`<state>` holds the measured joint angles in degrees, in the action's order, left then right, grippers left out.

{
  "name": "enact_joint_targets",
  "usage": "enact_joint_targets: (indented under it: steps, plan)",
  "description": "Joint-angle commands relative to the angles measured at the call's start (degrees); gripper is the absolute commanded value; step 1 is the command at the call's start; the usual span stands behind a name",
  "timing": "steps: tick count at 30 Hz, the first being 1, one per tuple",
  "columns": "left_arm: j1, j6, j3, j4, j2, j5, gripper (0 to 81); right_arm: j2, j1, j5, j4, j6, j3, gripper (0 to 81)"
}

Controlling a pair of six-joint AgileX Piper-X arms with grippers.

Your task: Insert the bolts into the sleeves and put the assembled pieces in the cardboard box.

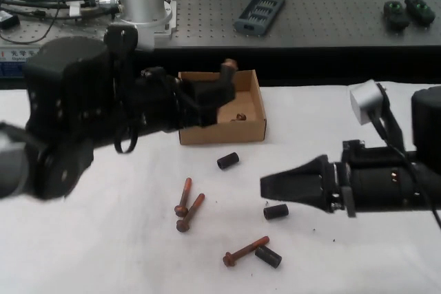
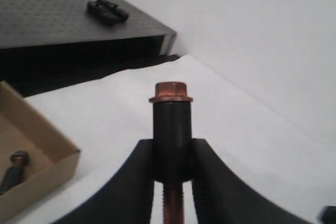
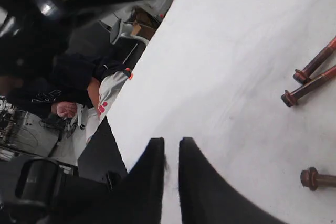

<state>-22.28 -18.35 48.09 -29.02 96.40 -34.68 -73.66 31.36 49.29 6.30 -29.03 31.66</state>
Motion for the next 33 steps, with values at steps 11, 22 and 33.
enact_joint_targets:
  steps: [11,22,33]
  plan:
    - [4.1,9.4,24.2,14.2,16.2,-1.9,0.2,16.3,0.1,-7.6,-27.0,14.0,0.4,2.2]
    - [3.9,13.0,34.7,23.4,24.5,1.4,0.2,17.0,0.9,-7.6,-32.7,12.4,0.4,2.2]
    - [3.9,17.7,38.1,34.3,25.8,9.2,0.2,17.0,8.4,-11.7,-32.5,12.4,0.4,2.2]
